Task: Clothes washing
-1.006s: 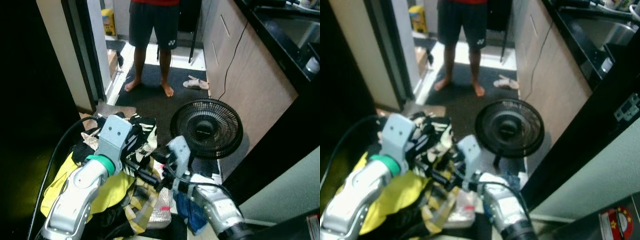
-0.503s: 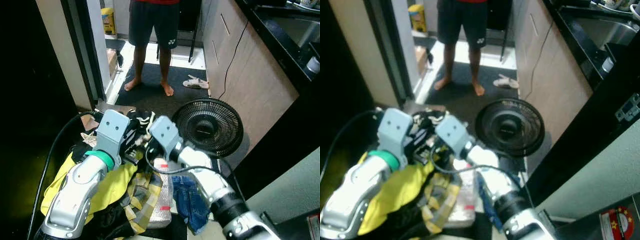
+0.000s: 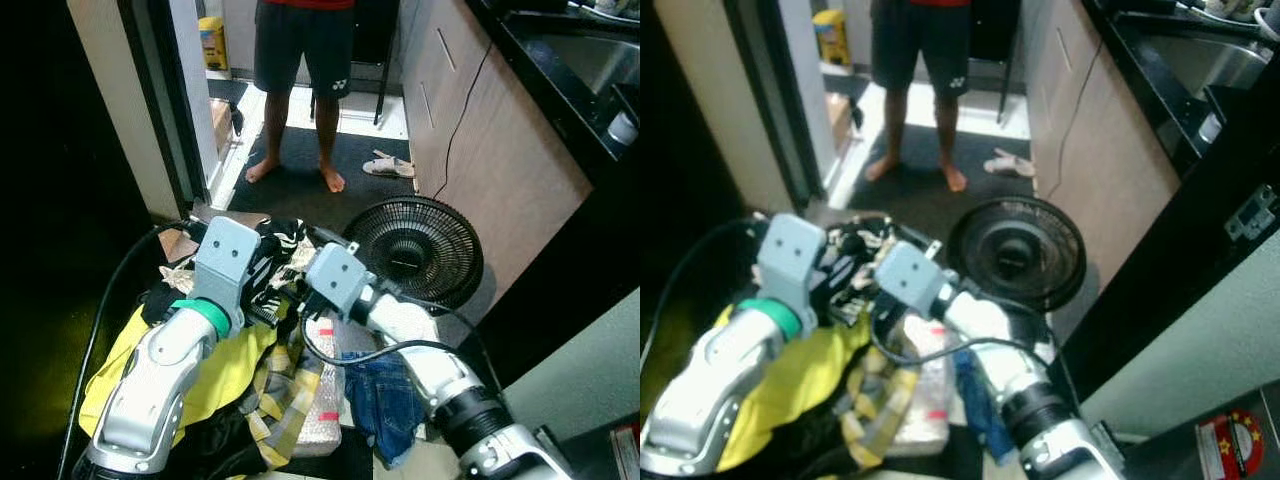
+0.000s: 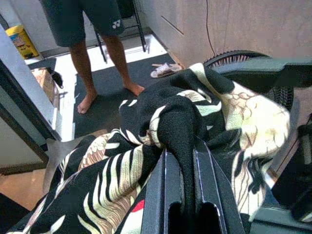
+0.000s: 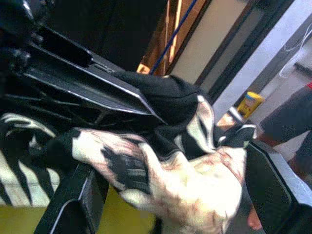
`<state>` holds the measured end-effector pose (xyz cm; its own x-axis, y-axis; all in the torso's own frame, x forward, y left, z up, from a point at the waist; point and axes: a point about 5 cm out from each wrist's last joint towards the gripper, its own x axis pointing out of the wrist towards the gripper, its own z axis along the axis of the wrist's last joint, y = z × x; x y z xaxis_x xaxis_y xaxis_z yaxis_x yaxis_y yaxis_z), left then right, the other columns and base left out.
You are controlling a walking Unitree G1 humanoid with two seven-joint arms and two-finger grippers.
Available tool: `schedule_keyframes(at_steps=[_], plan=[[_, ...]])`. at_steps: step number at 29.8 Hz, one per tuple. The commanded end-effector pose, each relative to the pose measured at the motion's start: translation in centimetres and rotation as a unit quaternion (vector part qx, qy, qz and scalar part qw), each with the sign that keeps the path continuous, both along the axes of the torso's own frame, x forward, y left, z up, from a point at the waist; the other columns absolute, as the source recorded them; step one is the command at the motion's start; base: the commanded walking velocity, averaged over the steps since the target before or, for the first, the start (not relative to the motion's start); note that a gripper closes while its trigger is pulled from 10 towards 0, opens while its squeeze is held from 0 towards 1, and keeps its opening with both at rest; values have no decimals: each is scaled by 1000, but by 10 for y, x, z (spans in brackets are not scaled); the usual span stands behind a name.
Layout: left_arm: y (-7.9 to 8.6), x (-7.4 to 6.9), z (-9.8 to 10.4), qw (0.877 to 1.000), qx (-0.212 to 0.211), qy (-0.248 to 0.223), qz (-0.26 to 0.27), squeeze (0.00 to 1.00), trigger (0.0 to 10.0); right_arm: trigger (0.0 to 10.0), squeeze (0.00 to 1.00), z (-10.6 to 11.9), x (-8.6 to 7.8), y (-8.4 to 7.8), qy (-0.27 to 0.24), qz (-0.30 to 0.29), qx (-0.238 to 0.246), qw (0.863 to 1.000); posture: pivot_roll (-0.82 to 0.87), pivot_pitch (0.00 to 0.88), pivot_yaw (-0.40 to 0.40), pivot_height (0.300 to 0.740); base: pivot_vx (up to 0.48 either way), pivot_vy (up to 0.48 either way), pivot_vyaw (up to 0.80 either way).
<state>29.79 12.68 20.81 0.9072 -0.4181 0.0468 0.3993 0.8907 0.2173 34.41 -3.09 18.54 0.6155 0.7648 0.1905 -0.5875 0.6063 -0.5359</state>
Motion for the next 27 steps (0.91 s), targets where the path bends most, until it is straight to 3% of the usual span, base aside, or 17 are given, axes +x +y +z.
schedule_keyframes(at_steps=[1,3,9,15,19,27], plan=[[-4,1,-1,1000,1,3,-8,0,10000,10000,0,-4,5,7,26,-6,17,999,57,138,9,740,0,0,0],[-5,1,-1,1000,0,3,-8,0,10000,10000,0,-2,8,17,46,-4,32,998,68,138,2,740,0,0,0],[-3,-1,-1,1000,1,2,-2,0,10000,10000,0,-1,17,25,89,-16,51,995,81,139,-5,740,0,0,0],[-2,-3,-2,1000,1,2,2,0,10000,10000,0,-6,21,23,111,-16,28,993,88,134,-17,740,0,0,0],[0,-3,-1,1000,-1,0,9,0,10000,10000,0,-36,9,24,132,-2,-4,991,85,133,-20,740,0,0,0],[-3,-2,3,1000,-8,-2,3,0,10000,10000,0,-39,8,28,132,-5,-12,991,74,131,-12,740,0,0,0]])
